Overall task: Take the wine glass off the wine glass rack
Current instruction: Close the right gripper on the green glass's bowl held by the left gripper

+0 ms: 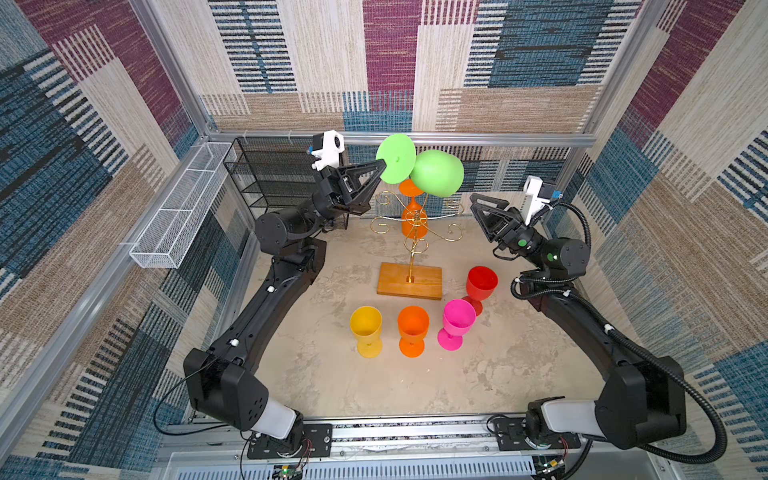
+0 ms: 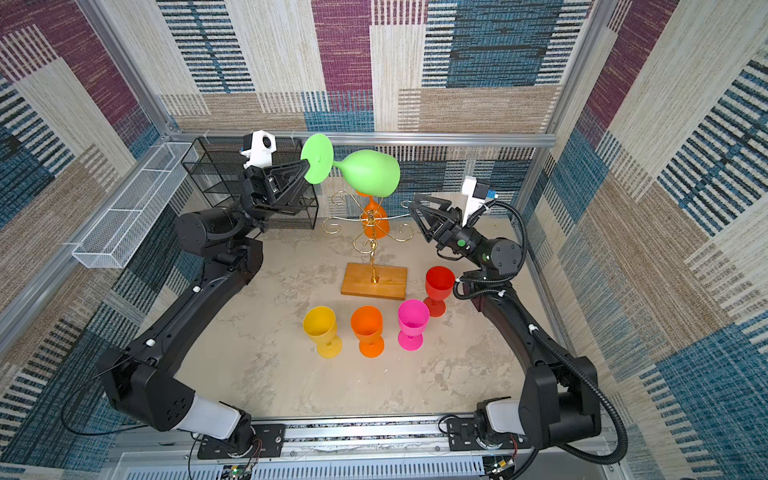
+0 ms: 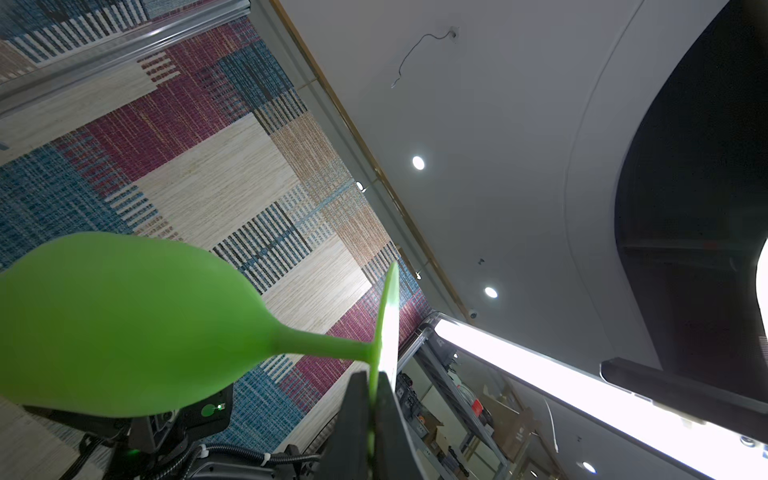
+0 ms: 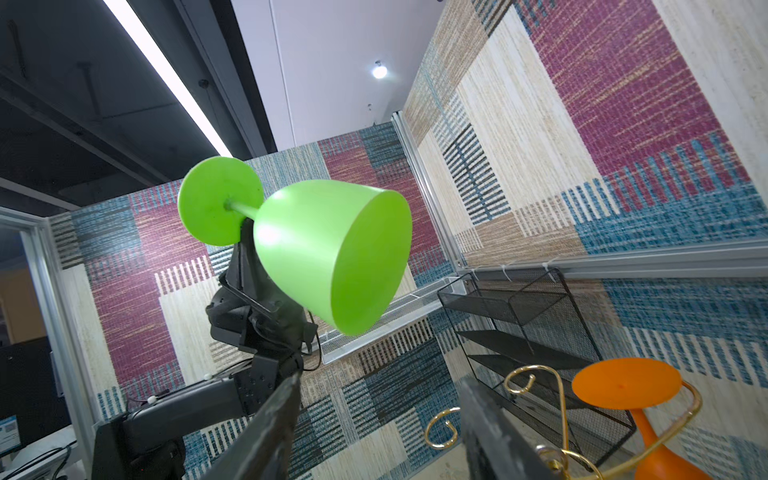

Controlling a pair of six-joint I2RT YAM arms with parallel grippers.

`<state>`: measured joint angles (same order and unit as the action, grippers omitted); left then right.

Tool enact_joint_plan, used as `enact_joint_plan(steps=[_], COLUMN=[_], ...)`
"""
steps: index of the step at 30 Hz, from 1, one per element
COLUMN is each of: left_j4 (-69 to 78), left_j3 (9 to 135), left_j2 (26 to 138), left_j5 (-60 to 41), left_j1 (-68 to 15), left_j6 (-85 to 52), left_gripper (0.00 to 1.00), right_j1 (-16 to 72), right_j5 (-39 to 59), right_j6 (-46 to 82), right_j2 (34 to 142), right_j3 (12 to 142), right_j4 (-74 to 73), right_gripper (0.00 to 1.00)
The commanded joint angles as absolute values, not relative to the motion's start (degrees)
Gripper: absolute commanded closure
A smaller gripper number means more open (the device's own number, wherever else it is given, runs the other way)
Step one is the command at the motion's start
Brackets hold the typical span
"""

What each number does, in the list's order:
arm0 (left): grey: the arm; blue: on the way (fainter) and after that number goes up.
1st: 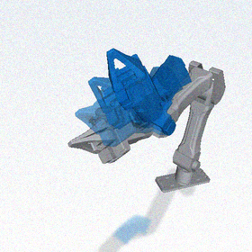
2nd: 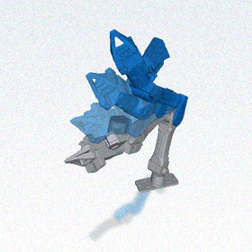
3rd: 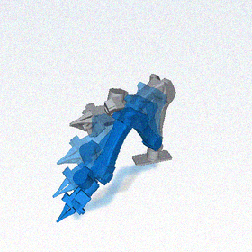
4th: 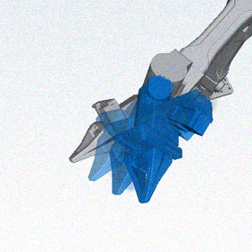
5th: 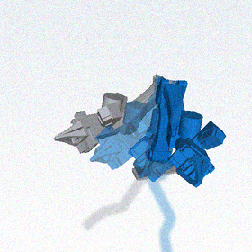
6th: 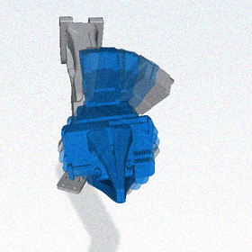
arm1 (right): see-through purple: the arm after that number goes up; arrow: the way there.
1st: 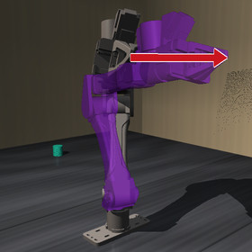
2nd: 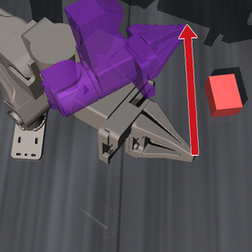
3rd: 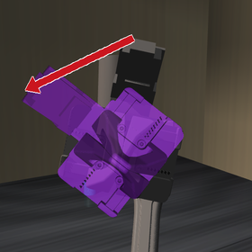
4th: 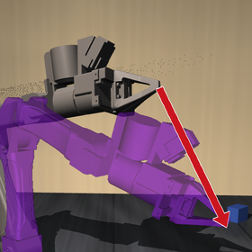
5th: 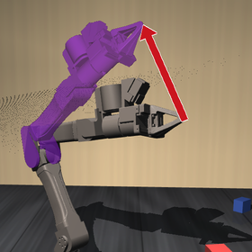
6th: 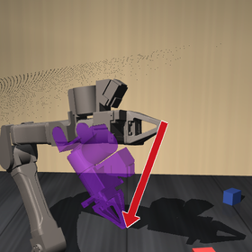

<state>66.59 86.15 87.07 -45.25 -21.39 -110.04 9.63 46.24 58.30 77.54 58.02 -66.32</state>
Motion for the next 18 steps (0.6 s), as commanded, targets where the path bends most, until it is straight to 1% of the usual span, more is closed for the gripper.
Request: enact_joint_plan(steps=[1, 5, 18], left_j4=[75.73, 76.26, 80.18], left_j3=[85.30, 83.50, 84.20], left_j2=[88.03, 88.98, 94.71], left_j5=[-42.31, -41.57, -39.32], left_j1=[-22.20, -23.70, -28.33], left_j6=[-115.41, -115.66, -119.50], left_gripper=[1.00, 1.00, 1.00], right_j1=[9.66, 9.60, 9.64], right_j5=[48.51, 49.52, 50.01], right_j6=[64.41, 67.20, 67.96], right_j2=[78.99, 80.53, 80.52], right_j3=[59.11, 60.18, 60.42], right_j4=[-77.57, -81.74, -82.18], right_gripper=[0.37, 0.37, 0.39])
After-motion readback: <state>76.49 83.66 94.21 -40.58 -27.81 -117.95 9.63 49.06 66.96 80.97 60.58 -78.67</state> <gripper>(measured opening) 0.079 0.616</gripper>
